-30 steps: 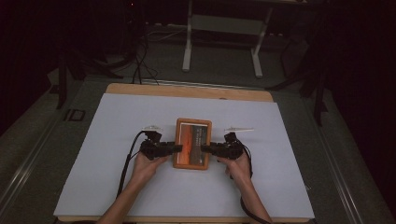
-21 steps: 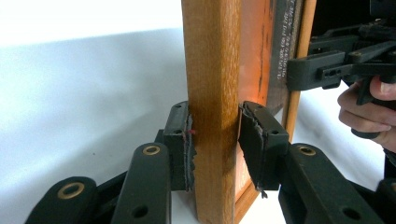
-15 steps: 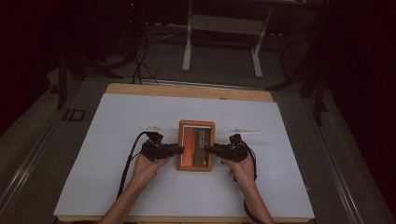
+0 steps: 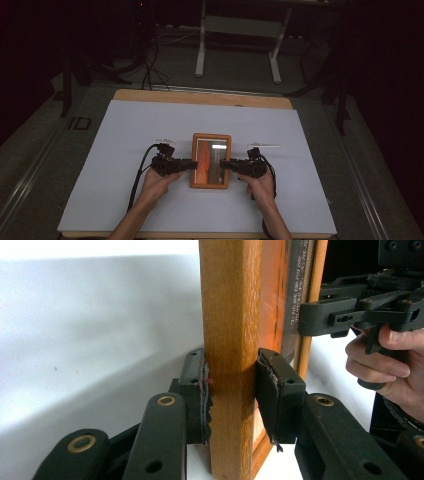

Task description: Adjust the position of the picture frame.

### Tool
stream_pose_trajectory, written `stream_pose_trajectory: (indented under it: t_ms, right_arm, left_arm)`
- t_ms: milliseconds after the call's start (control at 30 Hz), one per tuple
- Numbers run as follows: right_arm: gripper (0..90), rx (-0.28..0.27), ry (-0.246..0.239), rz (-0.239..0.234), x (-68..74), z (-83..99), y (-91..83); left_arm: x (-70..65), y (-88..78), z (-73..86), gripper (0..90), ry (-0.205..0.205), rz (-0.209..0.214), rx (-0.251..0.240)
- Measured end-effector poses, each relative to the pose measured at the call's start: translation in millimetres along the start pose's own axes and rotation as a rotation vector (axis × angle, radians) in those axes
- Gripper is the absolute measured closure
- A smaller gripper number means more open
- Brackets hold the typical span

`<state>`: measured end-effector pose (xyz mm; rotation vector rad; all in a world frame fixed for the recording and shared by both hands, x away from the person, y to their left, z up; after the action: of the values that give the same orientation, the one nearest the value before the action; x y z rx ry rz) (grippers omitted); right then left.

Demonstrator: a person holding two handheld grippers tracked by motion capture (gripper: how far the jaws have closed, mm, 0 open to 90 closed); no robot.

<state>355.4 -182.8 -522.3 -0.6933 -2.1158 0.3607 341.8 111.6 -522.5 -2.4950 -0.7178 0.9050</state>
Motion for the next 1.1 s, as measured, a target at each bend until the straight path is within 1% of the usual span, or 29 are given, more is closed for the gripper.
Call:
stream_pose_trajectory:
  t_ms: [133, 233, 367, 400, 433, 500, 600, 667, 800, 933, 1000, 1033, 1100]
  right_arm:
    - [60.3, 0.009, 0.016, 0.01, 2.1, 1.5, -0.7]
    - [60.4, 0.012, 0.029, 0.007, 1.3, 3.1, -0.6]
    - [59.4, 0.012, 0.046, 0.007, -1.7, 2.7, 1.9]
    - [58.8, 0.012, 0.051, 0.011, -2.9, 2.4, 3.6]
    - [57.2, 0.016, 0.066, 0.021, -4.6, 1.6, 7.4]
    - [55.9, 0.02, 0.081, 0.031, -7.2, 0.7, 11.4]
    - [54.9, 0.028, 0.109, 0.036, -11.0, 0.2, 15.0]
    - [54.4, 0.03, 0.118, 0.04, -12.8, 0.2, 16.0]
    - [53.7, 0.031, 0.123, 0.058, -13.5, 0.4, 16.7]
    - [53.4, 0.033, 0.139, 0.065, -14.8, 1.0, 17.2]
    - [53.2, 0.035, 0.137, 0.077, -15.7, 1.1, 17.6]
    - [53.2, 0.034, 0.133, 0.088, -16.4, 1.1, 17.9]
    - [54.1, 0.028, 0.136, 0.081, -18.4, 1.1, 17.3]
  left_arm:
    - [0.2, -0.2, 2.6, 67.5, -0.028, 0.014, 0.012]
    - [2.0, 0.9, 3.3, 67.4, -0.03, 0.021, 0.009]
    - [5.1, 3.8, 3.9, 66.0, -0.042, 0.015, 0.004]
    - [7.5, 5.9, 3.9, 66.0, -0.049, 0.006, 0.008]
    - [9.2, 6.9, 3.6, 64.8, -0.047, -0.001, 0.012]
    - [12.5, 9.1, 2.4, 63.3, -0.049, -0.005, 0.024]
    - [15.9, 11.5, 1.6, 62.0, -0.045, -0.008, 0.035]
    - [17.1, 12.9, 0.9, 61.6, -0.046, -0.01, 0.038]
    - [21.0, 15.0, 1.2, 61.4, -0.062, 0.008, 0.035]
    - [24.3, 17.4, 1.4, 60.9, -0.073, 0.018, 0.041]
    - [26.0, 19.6, 1.5, 59.9, -0.08, 0.018, 0.054]
    - [26.9, 20.4, 1.8, 58.9, -0.077, 0.021, 0.055]
    - [26.9, 20.6, 1.8, 58.3, -0.063, 0.019, 0.052]
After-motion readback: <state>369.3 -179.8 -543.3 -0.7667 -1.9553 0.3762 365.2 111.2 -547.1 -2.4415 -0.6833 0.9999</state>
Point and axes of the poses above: each handheld gripper's, and its own axes: y roughly forward along the jaws, z roughly out of its underside, x roughly to its left, the point moved 1 cm from there along y, roughly forward along the jaws, and after that the axes turned 8 degrees about y, right-handed, at the moved point
